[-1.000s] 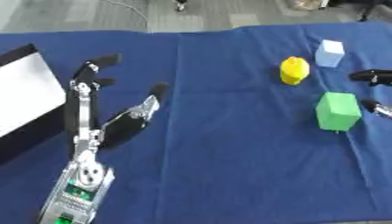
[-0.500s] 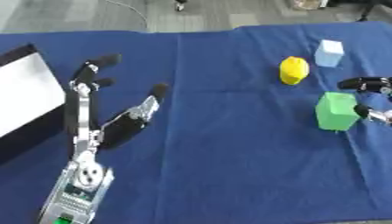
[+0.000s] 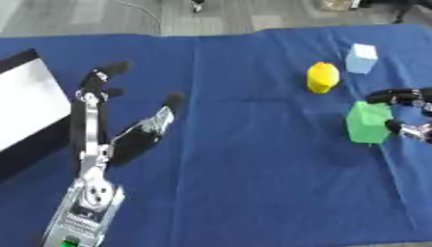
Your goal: Pick up the objects with one hand, pass them to the other hand, and then place them into the box on the other side of the table.
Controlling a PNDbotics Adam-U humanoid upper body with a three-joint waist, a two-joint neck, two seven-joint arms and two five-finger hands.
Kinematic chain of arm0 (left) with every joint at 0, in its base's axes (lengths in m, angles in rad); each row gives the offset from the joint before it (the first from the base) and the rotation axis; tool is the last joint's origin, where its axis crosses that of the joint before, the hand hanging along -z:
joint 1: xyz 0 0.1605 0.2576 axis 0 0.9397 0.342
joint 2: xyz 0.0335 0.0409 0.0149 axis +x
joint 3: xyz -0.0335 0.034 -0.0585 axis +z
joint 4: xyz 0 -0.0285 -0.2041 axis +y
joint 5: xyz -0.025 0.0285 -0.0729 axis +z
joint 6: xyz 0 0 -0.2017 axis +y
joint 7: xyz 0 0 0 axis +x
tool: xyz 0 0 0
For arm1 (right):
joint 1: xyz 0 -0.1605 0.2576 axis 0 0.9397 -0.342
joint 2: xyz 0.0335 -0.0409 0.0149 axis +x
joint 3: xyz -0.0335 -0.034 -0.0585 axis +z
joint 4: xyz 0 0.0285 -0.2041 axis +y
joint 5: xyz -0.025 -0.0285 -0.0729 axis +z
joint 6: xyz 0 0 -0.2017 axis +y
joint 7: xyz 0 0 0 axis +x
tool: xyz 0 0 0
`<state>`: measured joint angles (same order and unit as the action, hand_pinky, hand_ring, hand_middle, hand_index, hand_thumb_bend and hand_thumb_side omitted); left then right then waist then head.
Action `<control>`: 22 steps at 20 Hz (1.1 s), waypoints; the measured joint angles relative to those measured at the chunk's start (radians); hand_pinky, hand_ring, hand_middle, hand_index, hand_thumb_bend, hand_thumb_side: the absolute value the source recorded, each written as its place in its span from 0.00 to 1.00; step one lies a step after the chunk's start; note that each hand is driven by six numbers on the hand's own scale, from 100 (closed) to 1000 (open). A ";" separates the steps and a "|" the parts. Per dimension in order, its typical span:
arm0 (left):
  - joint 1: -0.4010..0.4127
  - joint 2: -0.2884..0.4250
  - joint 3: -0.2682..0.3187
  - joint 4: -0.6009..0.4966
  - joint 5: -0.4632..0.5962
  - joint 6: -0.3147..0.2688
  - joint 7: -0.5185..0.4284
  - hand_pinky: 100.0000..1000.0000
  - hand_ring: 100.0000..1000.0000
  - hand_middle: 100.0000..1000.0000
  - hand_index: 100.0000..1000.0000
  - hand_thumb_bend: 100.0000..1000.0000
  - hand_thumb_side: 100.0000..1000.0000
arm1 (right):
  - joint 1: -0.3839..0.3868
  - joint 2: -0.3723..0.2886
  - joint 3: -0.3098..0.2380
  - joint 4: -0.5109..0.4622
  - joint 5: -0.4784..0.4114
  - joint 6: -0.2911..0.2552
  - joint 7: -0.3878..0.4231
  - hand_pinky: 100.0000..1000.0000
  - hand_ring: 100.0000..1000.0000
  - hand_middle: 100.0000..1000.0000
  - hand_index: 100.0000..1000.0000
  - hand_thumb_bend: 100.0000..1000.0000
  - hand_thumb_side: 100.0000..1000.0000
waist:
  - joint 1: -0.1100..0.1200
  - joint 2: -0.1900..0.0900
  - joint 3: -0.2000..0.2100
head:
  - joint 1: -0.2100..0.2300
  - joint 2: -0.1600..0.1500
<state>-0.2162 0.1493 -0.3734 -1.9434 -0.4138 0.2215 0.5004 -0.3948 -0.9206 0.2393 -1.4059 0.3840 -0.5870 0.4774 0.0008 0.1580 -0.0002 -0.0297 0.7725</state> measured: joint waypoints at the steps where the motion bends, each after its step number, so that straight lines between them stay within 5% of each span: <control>1: 0.000 0.000 0.000 0.000 0.000 0.000 0.000 0.69 0.85 0.66 0.73 0.61 0.35 | -0.002 0.000 -0.001 0.000 0.012 -0.002 -0.003 0.89 0.97 0.99 1.00 0.00 1.00 | 0.000 0.000 0.000 | 0.000 0.000; 22: 0.001 0.000 0.000 0.000 0.005 -0.002 -0.006 0.69 0.85 0.66 0.74 0.60 0.35 | -0.046 0.037 0.005 0.074 0.195 -0.039 -0.068 0.89 0.96 0.99 1.00 0.00 1.00 | 0.000 0.000 0.001 | -0.017 0.000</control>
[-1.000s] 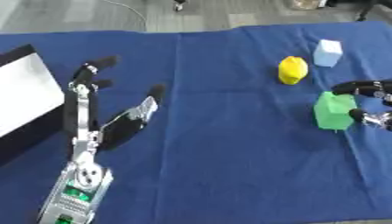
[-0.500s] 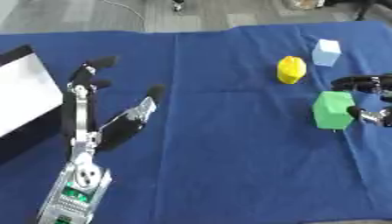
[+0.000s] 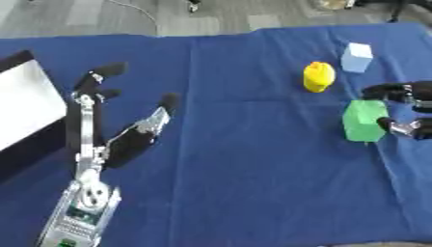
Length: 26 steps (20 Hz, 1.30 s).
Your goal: Pick up the objects with one hand, pass them to the other hand, and then place them into the box on the other side of the table.
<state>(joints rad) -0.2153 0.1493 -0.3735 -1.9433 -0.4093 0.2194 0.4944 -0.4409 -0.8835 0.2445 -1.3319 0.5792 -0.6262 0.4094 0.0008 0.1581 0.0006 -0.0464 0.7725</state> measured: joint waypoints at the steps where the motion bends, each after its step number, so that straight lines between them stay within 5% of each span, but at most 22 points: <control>1: 0.000 0.000 0.000 0.000 0.000 0.000 0.000 0.69 0.85 0.66 0.74 0.60 0.35 | -0.001 0.001 0.003 0.001 0.002 -0.002 0.002 0.89 0.96 0.99 1.00 0.00 1.00 | 0.000 0.000 0.000 | 0.000 0.000; 20: 0.000 0.000 0.000 0.000 0.002 -0.003 -0.004 0.69 0.86 0.67 0.74 0.59 0.36 | -0.054 0.037 0.022 0.063 0.024 -0.019 0.057 0.88 0.94 0.97 1.00 0.00 1.00 | 0.000 0.006 0.008 | -0.013 0.000; 22: 0.000 0.000 0.000 0.000 0.002 -0.004 -0.004 0.70 0.86 0.67 0.74 0.59 0.36 | -0.061 0.043 0.020 0.073 0.030 -0.019 0.061 0.88 0.93 0.96 1.00 0.00 0.95 | 0.000 0.006 0.008 | -0.015 0.000; 26: 0.000 0.000 0.000 0.000 0.002 -0.004 -0.004 0.70 0.86 0.67 0.74 0.59 0.36 | -0.070 0.052 0.015 0.089 0.050 -0.020 0.063 0.85 0.83 0.87 1.00 0.00 0.52 | 0.000 0.006 0.011 | -0.018 0.000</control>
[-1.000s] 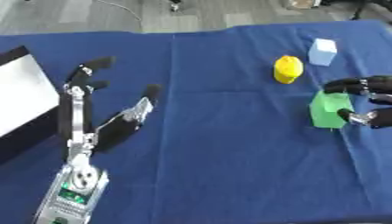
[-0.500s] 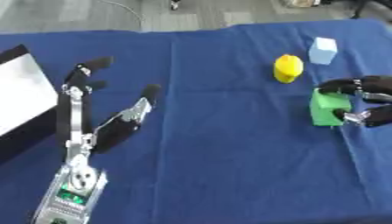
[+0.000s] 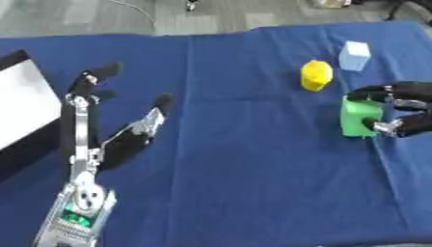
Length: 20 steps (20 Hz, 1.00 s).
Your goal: Pick up the objects with one hand, pass them to the other hand, and then place them into the box on the other side of the table.
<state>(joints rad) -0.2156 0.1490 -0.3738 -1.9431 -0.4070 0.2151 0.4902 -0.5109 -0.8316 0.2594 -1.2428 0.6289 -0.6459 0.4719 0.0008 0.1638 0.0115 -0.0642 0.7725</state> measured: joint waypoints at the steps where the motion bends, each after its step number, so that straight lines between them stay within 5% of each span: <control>1: 0.000 0.000 0.000 0.000 0.000 0.000 0.000 0.70 0.86 0.67 0.74 0.59 0.36 | -0.001 0.002 -0.003 0.004 0.005 0.000 -0.001 0.83 0.77 0.79 1.00 0.00 0.36 | 0.000 0.000 0.001 | 0.000 0.000; 5: 0.000 0.000 0.000 0.000 0.000 0.000 0.000 0.70 0.86 0.67 0.74 0.58 0.36 | -0.004 0.012 -0.015 0.023 0.012 -0.001 -0.030 0.77 0.59 0.54 1.00 0.00 0.08 | 0.000 0.000 0.000 | 0.000 0.000; 10: 0.000 0.000 0.000 0.001 0.001 -0.001 0.001 0.70 0.86 0.67 0.74 0.58 0.36 | 0.009 0.036 -0.031 0.045 -0.020 0.008 -0.142 0.67 0.38 0.27 0.93 0.00 0.01 | 0.000 0.000 -0.005 | 0.000 0.000; 20: 0.001 -0.003 0.007 0.034 0.021 0.003 0.038 0.69 0.85 0.66 0.74 0.56 0.37 | 0.047 0.160 -0.181 -0.080 -0.131 0.038 -0.365 0.57 0.27 0.16 0.64 0.00 0.00 | 0.002 0.006 -0.027 | 0.012 0.000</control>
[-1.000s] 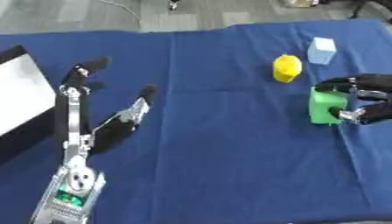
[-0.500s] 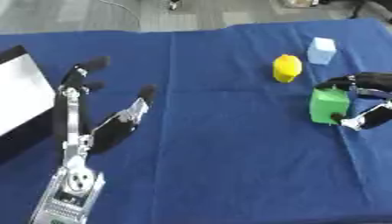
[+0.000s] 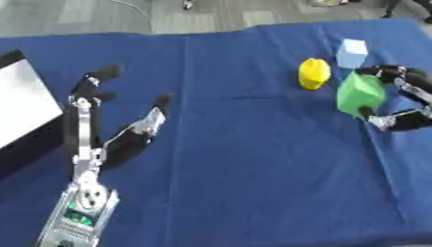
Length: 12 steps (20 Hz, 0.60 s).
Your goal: Pick up the objects with one hand, pass them to the other hand, and then place them into the box on the other side of the table.
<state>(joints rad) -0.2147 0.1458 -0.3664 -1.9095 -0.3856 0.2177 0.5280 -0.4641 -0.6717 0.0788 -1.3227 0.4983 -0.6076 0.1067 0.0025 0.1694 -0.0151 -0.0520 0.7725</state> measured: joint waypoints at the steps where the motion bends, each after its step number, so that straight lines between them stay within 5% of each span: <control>1: 0.001 -0.003 0.000 0.006 0.005 0.000 0.006 0.69 0.85 0.66 0.74 0.56 0.37 | 0.000 0.022 -0.015 -0.030 -0.010 0.008 -0.009 0.57 0.27 0.16 0.64 0.00 0.00 | 0.001 0.000 -0.001 | 0.003 0.000; 3: 0.003 -0.007 0.002 0.019 0.011 0.000 0.015 0.70 0.86 0.67 0.74 0.57 0.34 | -0.002 0.064 -0.034 -0.097 -0.026 0.026 -0.019 0.57 0.28 0.17 0.64 0.00 0.05 | 0.002 0.000 -0.003 | 0.009 0.000; 8: 0.004 -0.008 0.002 0.053 0.007 0.004 0.020 0.70 0.87 0.68 0.74 0.56 0.37 | -0.038 0.177 -0.035 -0.261 -0.093 0.087 0.016 0.56 0.28 0.16 0.63 0.00 0.00 | 0.002 0.000 -0.006 | 0.030 0.000; 12: -0.010 -0.011 -0.003 0.075 -0.029 0.017 0.010 0.71 0.87 0.69 0.76 0.57 0.35 | -0.070 0.276 0.000 -0.343 -0.194 0.149 0.075 0.55 0.28 0.16 0.62 0.00 0.28 | 0.009 0.000 -0.007 | 0.053 0.000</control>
<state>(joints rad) -0.2246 0.1351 -0.3697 -1.8340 -0.4145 0.2344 0.5381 -0.5338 -0.3961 0.0793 -1.6659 0.3039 -0.4587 0.1817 0.0114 0.1691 -0.0222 0.0008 0.7725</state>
